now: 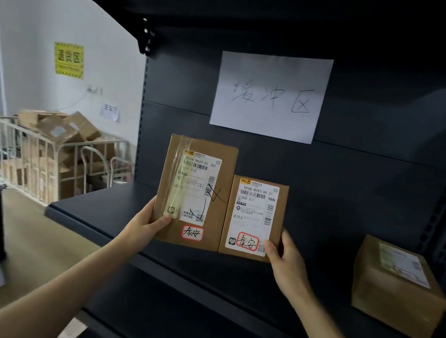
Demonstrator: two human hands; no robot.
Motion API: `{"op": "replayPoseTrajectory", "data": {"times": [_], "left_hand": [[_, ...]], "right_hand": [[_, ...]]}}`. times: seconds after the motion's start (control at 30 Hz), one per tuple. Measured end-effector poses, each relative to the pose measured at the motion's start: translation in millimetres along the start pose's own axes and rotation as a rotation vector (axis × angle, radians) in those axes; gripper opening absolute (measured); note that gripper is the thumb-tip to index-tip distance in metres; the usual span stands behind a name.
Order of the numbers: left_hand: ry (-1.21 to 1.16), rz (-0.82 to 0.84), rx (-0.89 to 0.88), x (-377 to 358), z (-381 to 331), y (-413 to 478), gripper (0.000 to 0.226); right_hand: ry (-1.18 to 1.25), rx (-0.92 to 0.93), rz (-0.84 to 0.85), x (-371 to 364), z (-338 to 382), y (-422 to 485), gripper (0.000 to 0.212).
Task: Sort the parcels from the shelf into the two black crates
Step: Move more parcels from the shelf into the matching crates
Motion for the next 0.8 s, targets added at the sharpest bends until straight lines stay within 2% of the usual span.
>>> {"op": "replayPoseTrajectory", "data": {"times": [0.37, 0.8], "left_hand": [[0.051, -0.154, -0.010, 122.2, -19.8, -74.5, 0.045], [0.079, -0.395, 0.040, 333.3, -42.2, -225.1, 0.044]], "right_hand": [[0.046, 0.118, 0.129, -93.0, 83.5, -39.8, 0.045], [0.182, 0.268, 0.333, -259.8, 222.5, -136.1, 0.037]]}}
Point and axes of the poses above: each hand's wrist, its own y-axis towards the middle knuckle, its own x-axis out of the back of the hand, z = x × y, the point moved 8 cm from there along y, towards the middle knuckle, and after that the axes turned 6 degrees about -y, right-handed, at the moved point
